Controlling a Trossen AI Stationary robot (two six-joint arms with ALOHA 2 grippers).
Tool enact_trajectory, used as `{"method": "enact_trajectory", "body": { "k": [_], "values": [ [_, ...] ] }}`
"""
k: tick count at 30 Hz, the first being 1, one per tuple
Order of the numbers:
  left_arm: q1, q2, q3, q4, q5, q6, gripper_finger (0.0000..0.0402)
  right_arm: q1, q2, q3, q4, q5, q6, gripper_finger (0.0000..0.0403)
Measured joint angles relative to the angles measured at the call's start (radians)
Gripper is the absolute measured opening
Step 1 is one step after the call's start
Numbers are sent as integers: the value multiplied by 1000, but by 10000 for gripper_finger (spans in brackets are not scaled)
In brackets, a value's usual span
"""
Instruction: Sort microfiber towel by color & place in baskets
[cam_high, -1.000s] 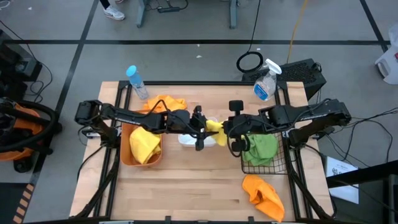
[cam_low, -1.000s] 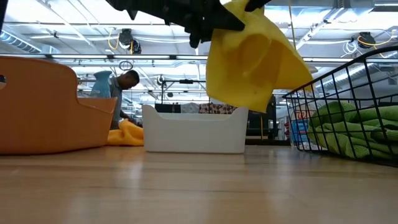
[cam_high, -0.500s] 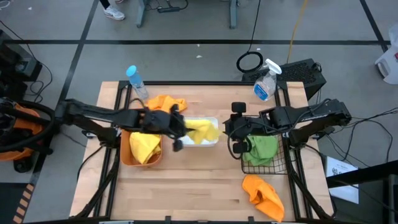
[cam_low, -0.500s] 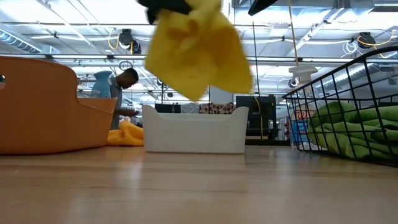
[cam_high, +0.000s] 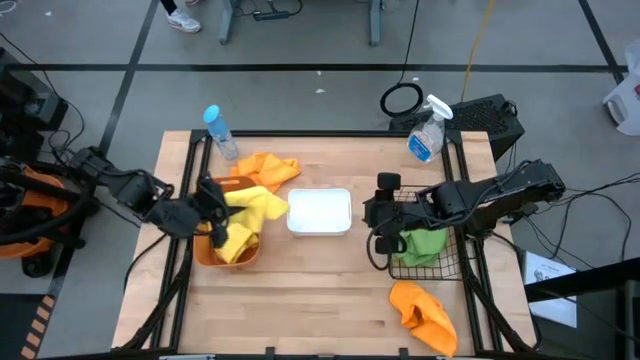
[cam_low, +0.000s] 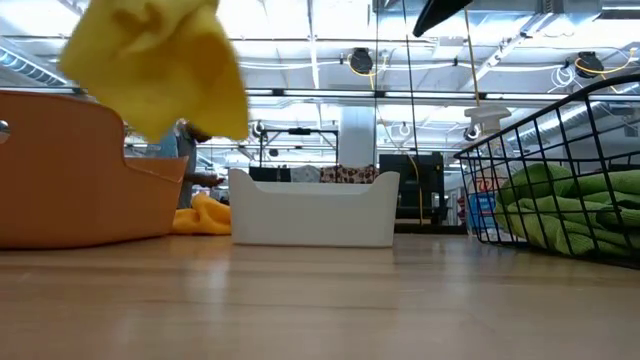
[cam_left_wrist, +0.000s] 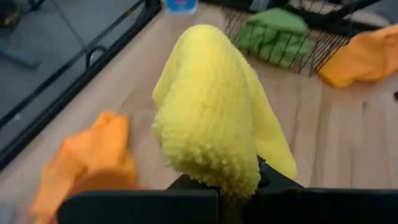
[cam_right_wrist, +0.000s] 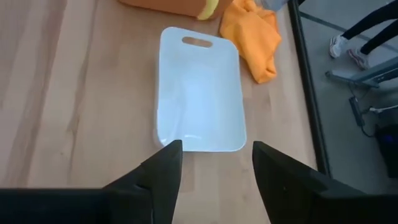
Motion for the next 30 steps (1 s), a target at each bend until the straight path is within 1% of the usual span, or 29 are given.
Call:
{"method": "enact_trajectory", "body": {
  "k": [2, 7, 10, 12, 14, 16, 18, 21, 24, 30],
  "values": [
    [-23, -20, 0, -85, 7, -73, 7, 12, 0, -12, -3, 0, 24, 183],
    [-45, -35, 0, -274, 76, -250, 7, 45, 0, -33, -4, 1, 63, 176],
    [-47, -33, 0, -325, 110, -327, 7, 59, 0, -39, -2, 2, 77, 172],
    [-47, -25, 0, -340, 114, -364, 7, 65, 0, -41, -2, 6, 85, 170],
    [-47, -10, 0, -357, 122, -411, 7, 70, 0, -41, 5, 14, 87, 169],
    [-47, 13, 0, -392, 151, -464, 7, 78, 0, -41, 10, 31, 87, 168],
    [-47, 45, 0, -454, 172, -538, 7, 83, 0, -41, 10, 33, 90, 168],
    [-47, 94, -2, -535, 174, -641, 6, 91, 0, -41, 10, 33, 105, 168],
    [-47, 138, -16, -514, 174, -650, 8, 103, 0, -41, 10, 34, 109, 168],
    [-28, 250, -51, -407, 174, -647, 13, 109, 0, -41, 11, 34, 139, 168]
  ]
}}
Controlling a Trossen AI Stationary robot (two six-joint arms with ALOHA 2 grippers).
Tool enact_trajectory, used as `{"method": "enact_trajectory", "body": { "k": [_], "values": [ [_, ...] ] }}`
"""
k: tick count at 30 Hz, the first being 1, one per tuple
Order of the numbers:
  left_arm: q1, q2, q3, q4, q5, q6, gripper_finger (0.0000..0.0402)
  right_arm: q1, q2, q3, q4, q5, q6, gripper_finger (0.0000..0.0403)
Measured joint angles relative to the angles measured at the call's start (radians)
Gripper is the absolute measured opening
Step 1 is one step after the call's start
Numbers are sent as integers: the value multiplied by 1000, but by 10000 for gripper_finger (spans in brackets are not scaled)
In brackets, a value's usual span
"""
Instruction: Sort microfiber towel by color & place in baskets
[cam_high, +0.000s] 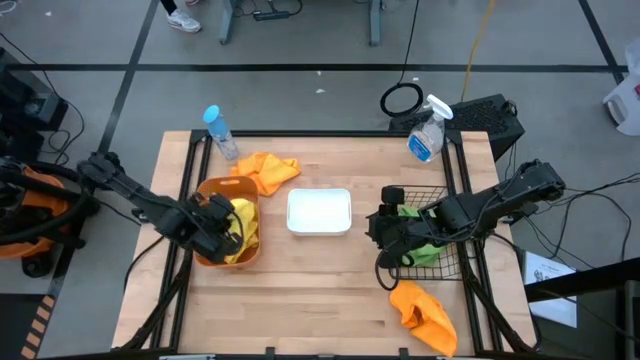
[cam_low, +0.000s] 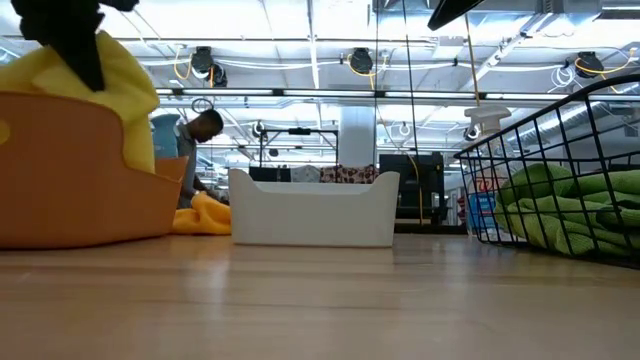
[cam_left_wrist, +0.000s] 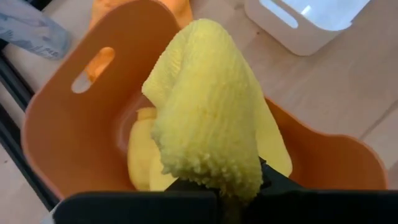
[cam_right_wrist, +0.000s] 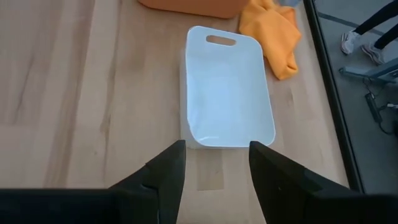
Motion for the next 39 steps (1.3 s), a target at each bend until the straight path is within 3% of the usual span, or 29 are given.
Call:
{"method": "enact_trajectory", "body": {
  "k": [18, 24, 31, 39],
  "values": [
    [2, 218, -54, 158, 28, -3, 28, 0, 0, 0, 0, -2, -7, 168],
    [-2, 220, -44, 136, 128, -25, 102, 0, 0, -23, 0, -1, -26, 168],
    [-10, 206, 43, -19, 146, -15, 207, 0, 0, -75, -1, -4, -20, 168],
    [-47, 188, 125, -10, 125, 57, 252, 0, 0, -78, 0, -7, -14, 168]
  ]
}}
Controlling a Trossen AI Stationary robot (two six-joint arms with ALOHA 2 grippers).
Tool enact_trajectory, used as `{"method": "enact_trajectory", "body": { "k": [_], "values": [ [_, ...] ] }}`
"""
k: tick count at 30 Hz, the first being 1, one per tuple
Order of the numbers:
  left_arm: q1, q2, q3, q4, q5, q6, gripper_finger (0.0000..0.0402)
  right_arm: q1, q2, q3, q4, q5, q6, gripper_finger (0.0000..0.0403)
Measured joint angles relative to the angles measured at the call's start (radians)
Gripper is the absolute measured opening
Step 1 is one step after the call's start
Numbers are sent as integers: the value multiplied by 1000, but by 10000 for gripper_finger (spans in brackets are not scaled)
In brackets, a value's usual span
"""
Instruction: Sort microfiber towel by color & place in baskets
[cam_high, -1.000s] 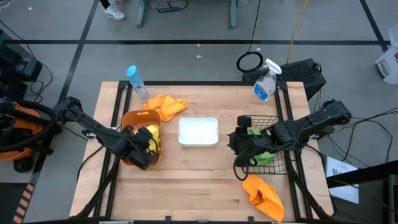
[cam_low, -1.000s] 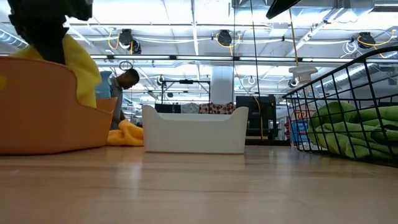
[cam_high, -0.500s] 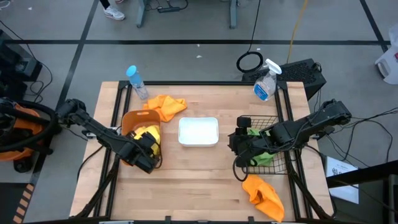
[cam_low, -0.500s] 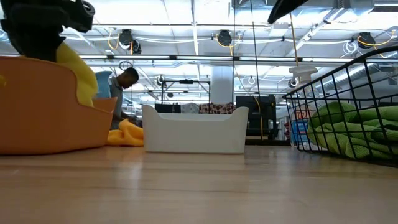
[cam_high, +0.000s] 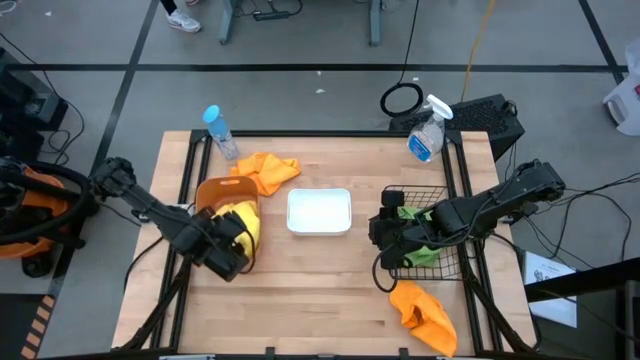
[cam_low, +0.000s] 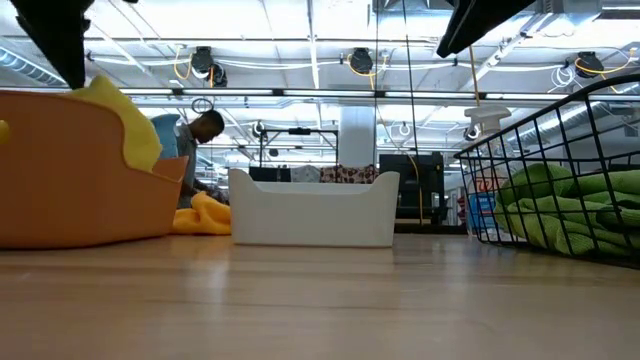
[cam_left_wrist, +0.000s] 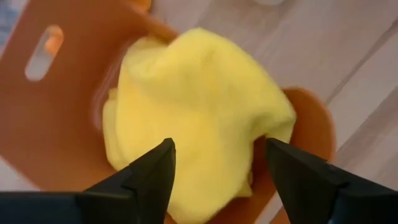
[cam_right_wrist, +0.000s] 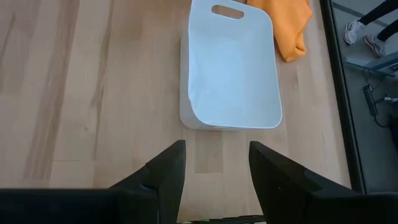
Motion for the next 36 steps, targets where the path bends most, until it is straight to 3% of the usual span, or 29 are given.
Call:
{"method": "enact_trajectory", "body": {
  "k": [7, 10, 24, 31, 36],
  "values": [
    [-44, 2, -25, 227, -147, 119, 252, 0, 0, 0, 8, 0, -1, 168],
    [-49, 25, -26, 226, -193, 123, 235, 0, 0, -1, 22, -1, -12, 168],
    [-49, 166, -27, 85, -159, 13, 12, 0, 0, -1, 31, -1, -24, 168],
    [-49, 128, 14, 64, -76, -26, 42, 0, 0, -1, 30, -1, -31, 168],
    [-49, 61, 57, 26, -182, -56, 61, 0, 0, -1, 32, -1, -39, 168]
  ]
}}
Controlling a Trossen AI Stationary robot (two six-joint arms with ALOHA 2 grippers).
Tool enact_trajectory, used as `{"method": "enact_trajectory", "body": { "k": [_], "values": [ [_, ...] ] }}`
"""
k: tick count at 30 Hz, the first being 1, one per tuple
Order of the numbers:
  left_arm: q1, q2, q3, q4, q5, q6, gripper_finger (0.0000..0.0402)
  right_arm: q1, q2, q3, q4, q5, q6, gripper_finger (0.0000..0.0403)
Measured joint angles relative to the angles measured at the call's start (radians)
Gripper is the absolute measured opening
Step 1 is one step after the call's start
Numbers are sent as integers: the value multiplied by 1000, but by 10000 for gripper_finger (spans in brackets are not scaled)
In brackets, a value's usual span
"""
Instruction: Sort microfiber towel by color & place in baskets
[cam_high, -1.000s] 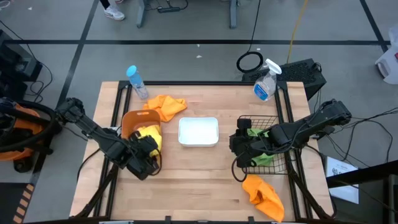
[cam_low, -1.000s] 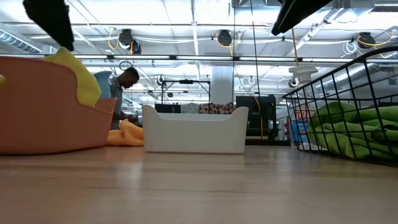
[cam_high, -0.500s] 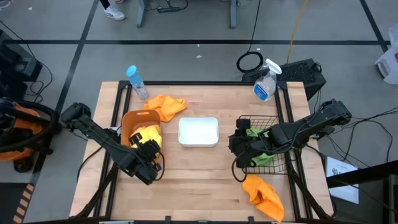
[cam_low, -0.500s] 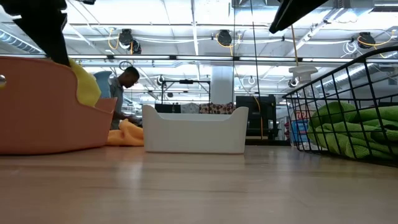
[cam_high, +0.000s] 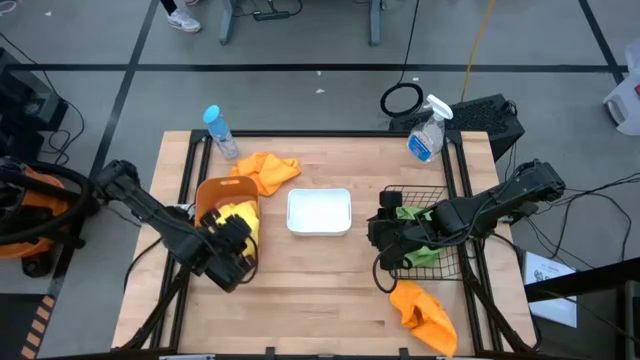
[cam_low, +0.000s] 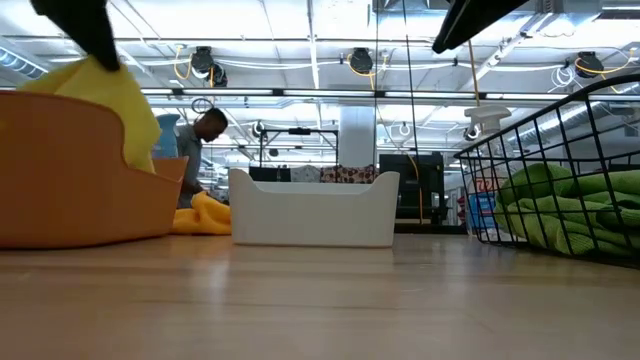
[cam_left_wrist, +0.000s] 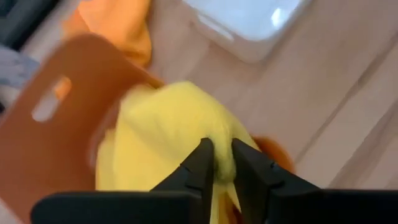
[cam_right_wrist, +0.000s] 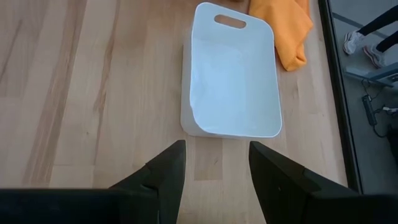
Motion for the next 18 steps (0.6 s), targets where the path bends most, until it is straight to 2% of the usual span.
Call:
{"method": "enact_trajectory", "body": {
  "k": [6, 12, 18],
  "values": [
    [40, -29, -1, -31, -19, 22, 104, 0, 0, 0, 8, 0, -8, 168],
    [54, -25, -45, 57, 19, 67, 167, 0, 0, 0, 7, 0, -8, 168],
    [81, -25, -109, 114, -16, -21, 220, 0, 0, 0, 7, 0, -12, 168]
  ]
}}
